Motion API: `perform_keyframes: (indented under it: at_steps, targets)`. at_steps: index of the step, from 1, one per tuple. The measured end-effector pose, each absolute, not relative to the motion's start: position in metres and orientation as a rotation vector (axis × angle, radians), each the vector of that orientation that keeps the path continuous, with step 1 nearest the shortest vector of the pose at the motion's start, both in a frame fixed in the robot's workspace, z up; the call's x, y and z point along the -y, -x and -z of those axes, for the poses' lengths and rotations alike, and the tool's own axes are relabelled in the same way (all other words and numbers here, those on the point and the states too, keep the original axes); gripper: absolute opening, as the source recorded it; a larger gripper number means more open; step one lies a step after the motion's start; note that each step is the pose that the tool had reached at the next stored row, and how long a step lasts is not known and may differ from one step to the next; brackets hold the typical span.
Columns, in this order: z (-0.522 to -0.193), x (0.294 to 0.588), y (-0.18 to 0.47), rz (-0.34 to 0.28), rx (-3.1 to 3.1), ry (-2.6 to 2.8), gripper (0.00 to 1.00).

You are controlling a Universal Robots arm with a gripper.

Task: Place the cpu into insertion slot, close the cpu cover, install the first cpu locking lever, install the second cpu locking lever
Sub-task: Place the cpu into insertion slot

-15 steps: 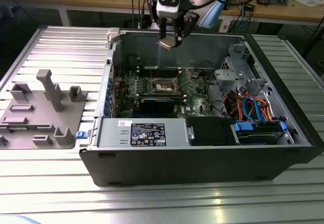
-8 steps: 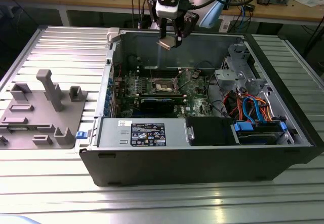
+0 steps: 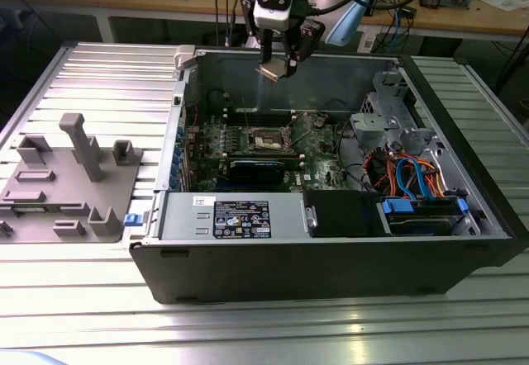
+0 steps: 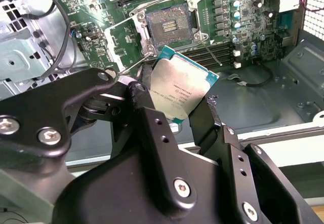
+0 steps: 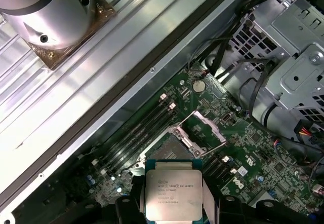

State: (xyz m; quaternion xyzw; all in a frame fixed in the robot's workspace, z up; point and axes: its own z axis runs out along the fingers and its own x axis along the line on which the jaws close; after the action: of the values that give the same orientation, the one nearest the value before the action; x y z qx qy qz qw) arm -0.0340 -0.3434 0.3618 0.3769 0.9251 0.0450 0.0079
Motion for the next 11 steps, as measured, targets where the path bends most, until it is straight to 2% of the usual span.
perform_keyframes:
  at_steps: [11]
  targets:
    - [-0.3617, 0.3434, 0.0340, -0.139, -2.826, -1.317, 0.54]
